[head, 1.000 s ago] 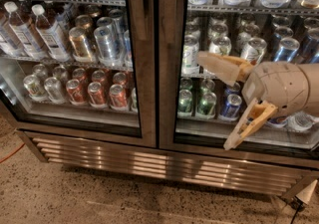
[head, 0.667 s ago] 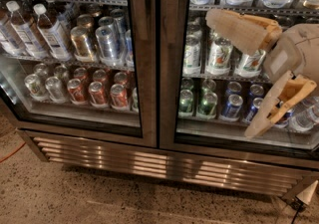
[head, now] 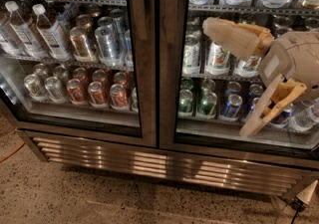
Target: Open right fridge door
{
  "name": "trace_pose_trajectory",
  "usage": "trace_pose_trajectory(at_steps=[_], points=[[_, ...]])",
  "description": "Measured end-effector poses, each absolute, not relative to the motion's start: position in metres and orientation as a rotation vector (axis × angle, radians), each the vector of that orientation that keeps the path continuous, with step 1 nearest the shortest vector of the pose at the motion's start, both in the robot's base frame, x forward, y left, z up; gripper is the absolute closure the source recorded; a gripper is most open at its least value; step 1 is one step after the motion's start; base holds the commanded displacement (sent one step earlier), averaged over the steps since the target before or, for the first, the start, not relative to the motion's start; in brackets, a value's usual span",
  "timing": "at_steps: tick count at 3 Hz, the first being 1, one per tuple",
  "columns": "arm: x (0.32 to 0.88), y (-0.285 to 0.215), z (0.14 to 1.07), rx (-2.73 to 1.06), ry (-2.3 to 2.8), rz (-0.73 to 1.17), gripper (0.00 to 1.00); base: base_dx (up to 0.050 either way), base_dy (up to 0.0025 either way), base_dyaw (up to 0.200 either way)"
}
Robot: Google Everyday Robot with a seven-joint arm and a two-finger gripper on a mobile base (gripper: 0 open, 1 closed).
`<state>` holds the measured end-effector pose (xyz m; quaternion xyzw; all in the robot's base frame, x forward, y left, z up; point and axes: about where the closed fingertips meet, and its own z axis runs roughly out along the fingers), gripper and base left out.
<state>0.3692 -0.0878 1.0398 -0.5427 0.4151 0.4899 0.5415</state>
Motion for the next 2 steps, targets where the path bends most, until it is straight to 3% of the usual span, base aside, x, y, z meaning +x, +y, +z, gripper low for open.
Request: trace_pose_trajectory(at_steps=[2], points=[[0.3758, -0.0878, 1.0287, -1.285, 1.023, 1.166, 0.00, 0.000, 0.00000, 0.000]])
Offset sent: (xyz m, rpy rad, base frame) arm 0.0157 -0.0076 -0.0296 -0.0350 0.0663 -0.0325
